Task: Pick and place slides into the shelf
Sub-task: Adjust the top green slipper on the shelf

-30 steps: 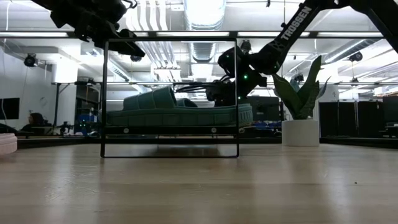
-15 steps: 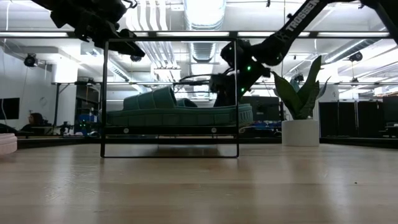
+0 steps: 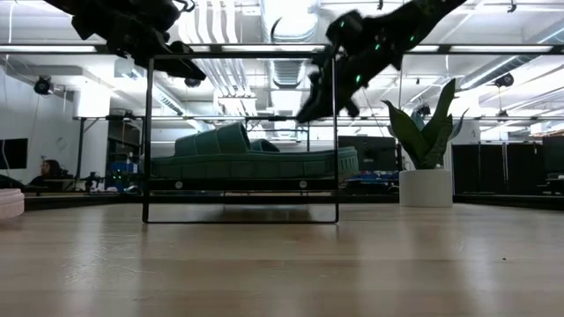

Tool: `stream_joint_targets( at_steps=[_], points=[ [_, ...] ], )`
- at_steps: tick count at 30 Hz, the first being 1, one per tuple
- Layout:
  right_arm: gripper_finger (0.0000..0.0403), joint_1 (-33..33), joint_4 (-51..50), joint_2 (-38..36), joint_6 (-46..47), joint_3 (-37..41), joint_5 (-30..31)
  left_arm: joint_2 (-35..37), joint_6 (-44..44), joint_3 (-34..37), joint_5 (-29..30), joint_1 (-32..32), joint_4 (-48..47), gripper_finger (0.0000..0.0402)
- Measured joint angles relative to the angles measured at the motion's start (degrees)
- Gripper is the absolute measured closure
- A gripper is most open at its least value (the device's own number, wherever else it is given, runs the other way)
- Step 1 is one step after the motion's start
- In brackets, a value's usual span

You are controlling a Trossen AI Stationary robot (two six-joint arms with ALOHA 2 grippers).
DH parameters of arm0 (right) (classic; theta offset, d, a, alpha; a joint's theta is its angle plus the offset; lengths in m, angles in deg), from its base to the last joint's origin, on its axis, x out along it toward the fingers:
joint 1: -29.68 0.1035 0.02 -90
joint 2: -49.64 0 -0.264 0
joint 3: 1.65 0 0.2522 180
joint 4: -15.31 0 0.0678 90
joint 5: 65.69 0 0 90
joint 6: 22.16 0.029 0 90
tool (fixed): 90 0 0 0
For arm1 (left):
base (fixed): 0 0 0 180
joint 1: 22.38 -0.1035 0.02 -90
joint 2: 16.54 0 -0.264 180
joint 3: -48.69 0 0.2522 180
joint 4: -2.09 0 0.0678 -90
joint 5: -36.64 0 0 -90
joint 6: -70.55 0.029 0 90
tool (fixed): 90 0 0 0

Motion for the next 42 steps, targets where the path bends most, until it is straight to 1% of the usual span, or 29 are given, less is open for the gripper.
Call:
stream_joint_targets(
  at_steps=[3,5,9,11,18,22,28,42],
  points=[
    [0.0297,1.7,-0.7,-2.9,-1.5,0.8,-8.3,0.0,-0.2,0.0,0.0,0.0,-0.1,0.0175],
    [0.0299,3.7,-0.8,-3.9,-5.5,1.7,-10.0,0.0,-0.2,0.1,0.0,0.0,-0.1,0.0175],
    [0.0288,7.5,-1.1,-4.1,-16.2,3.3,-9.8,0.1,-0.2,0.1,0.0,0.0,-0.1,0.0175],
    [0.0274,8.9,-1.0,-4.1,-19.0,3.7,-9.8,0.4,-0.2,0.0,0.0,0.0,0.0,0.0175],
    [0.0212,10.3,-0.9,-4.1,-20.5,4.0,-9.6,1.3,-0.3,0.1,0.0,0.0,-0.1,0.0175],
    [0.0193,10.3,-0.2,-2.7,-22.0,4.0,-9.6,1.4,-1.6,0.1,0.0,0.0,-0.1,0.0175],
    [0.0197,10.3,0.9,2.1,-25.4,2.8,-9.6,1.4,-1.7,0.2,0.0,0.0,-0.5,0.0175],
    [0.022,10.3,1.3,9.4,-25.8,-3.0,-8.0,2.2,-1.7,0.2,0.0,0.0,-0.5,0.0175]
  ],
)
